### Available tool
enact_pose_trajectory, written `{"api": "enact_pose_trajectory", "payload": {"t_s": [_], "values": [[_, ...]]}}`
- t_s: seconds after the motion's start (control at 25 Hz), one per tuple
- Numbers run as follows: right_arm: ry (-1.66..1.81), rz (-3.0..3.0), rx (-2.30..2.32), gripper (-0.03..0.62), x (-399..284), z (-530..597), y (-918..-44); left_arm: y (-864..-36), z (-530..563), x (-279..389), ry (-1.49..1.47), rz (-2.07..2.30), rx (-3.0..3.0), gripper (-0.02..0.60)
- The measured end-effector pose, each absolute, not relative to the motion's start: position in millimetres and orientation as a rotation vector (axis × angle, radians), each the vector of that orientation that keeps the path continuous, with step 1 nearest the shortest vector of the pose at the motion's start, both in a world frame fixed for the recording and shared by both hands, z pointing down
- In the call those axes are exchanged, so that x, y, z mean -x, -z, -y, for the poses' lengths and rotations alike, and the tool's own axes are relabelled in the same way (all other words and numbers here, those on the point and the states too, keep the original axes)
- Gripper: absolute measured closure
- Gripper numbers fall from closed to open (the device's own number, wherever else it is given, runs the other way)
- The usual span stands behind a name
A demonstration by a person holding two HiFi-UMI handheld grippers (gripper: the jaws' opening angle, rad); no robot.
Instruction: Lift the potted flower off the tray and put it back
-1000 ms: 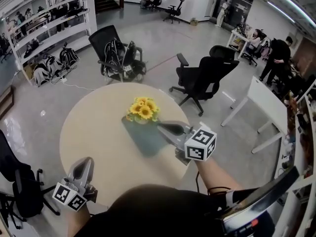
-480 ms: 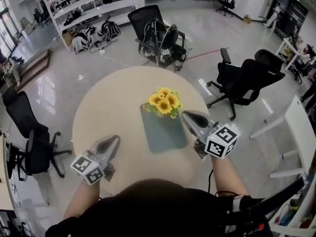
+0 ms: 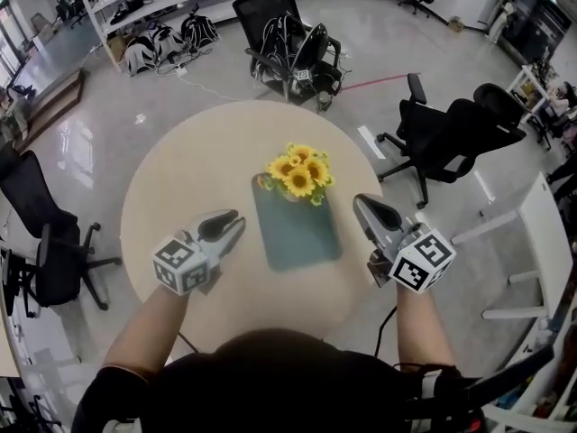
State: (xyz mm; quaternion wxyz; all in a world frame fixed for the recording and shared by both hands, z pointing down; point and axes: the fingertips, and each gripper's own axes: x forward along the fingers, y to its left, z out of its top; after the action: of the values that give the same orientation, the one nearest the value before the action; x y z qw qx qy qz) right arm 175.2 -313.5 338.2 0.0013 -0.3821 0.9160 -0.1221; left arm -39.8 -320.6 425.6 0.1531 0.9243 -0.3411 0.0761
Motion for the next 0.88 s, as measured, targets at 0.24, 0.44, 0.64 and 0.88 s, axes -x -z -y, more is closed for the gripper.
{"api": "enact_pose_trajectory", "payload": {"t_s": [0.24,0.44,0.64,0.88], "values": [[0.385,-2.872,1.224,0.580,-186,320,-345,-481,349,8,-0.327,0.928,-2.625,0.396],[0.402,-2.873,1.221,0.580,-194,333,-358,-534,378,-18,-0.449,0.900,-2.591,0.274],[0.431,-2.872,1.205,0.580,-199,339,-380,-596,395,-41,-0.533,0.852,-2.527,0.139],[0.468,-2.869,1.185,0.580,-206,348,-399,-631,413,-64,-0.627,0.874,-2.508,0.054]]}}
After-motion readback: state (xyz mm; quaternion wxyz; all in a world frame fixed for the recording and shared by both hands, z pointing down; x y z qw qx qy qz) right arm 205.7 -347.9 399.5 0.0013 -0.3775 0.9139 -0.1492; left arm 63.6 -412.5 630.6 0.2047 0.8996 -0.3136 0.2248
